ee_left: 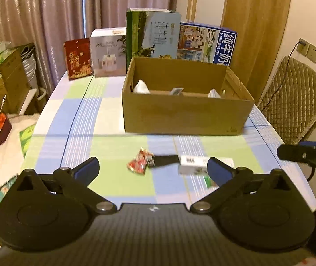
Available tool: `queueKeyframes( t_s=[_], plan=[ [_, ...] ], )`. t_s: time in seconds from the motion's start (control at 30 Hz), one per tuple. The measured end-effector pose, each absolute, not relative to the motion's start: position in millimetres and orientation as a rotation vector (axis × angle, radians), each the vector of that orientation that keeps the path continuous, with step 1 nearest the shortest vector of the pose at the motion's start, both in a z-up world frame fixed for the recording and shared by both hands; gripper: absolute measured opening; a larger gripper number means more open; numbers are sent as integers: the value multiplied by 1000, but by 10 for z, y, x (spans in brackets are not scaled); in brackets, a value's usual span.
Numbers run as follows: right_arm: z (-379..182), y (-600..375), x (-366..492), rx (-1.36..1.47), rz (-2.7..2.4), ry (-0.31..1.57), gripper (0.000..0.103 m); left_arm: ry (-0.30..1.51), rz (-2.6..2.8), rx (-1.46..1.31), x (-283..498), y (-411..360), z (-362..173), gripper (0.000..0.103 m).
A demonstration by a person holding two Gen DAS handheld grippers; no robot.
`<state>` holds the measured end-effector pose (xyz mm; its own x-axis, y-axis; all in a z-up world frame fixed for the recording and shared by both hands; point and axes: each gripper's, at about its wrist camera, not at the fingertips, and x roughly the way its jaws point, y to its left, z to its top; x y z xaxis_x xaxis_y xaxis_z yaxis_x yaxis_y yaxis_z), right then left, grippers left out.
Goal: Organize objects
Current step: 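Withdraw both tools from the cardboard box back over the table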
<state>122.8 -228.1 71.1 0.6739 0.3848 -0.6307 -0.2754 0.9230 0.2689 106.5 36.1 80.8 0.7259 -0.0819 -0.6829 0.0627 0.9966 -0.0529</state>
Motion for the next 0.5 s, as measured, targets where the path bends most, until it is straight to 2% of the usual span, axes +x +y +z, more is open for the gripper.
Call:
queueKeyframes(
  t_s=[0.5],
  plan=[
    [468,-2414,757,104,341,782,101,807,-56,-121,485,423,590,102]
  ],
)
